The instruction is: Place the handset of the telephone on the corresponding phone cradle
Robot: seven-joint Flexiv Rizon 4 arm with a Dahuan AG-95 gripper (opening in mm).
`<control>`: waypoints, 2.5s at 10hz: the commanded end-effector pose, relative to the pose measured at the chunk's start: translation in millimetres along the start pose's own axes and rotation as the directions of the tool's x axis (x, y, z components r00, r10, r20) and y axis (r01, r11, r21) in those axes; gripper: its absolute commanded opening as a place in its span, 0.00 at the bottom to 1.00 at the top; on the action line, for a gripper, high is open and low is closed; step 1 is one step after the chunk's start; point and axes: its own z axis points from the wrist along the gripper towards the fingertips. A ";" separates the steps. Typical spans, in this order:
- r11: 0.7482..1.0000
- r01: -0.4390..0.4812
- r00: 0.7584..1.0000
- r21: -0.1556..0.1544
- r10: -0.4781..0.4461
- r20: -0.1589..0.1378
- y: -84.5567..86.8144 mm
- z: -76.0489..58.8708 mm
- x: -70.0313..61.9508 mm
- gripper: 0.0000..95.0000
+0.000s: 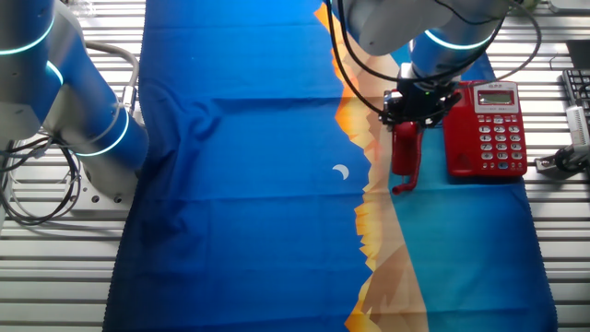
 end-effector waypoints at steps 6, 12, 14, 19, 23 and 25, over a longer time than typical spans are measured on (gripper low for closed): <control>1.000 0.002 1.000 0.011 -0.003 0.008 1.8 -11.6 -1.1 0.00; 1.000 -0.016 0.999 0.023 0.015 0.037 2.5 -16.6 -1.5 0.00; 0.999 -0.023 0.998 0.030 0.021 0.059 2.5 -16.6 -1.5 0.00; 0.999 -0.003 0.997 0.032 0.001 0.079 -2.8 -20.9 2.4 0.00; 0.999 0.005 0.997 0.032 -0.007 0.075 -9.7 -27.0 2.8 0.00; 1.000 0.007 0.997 0.029 -0.009 0.078 -12.3 -28.0 4.9 0.00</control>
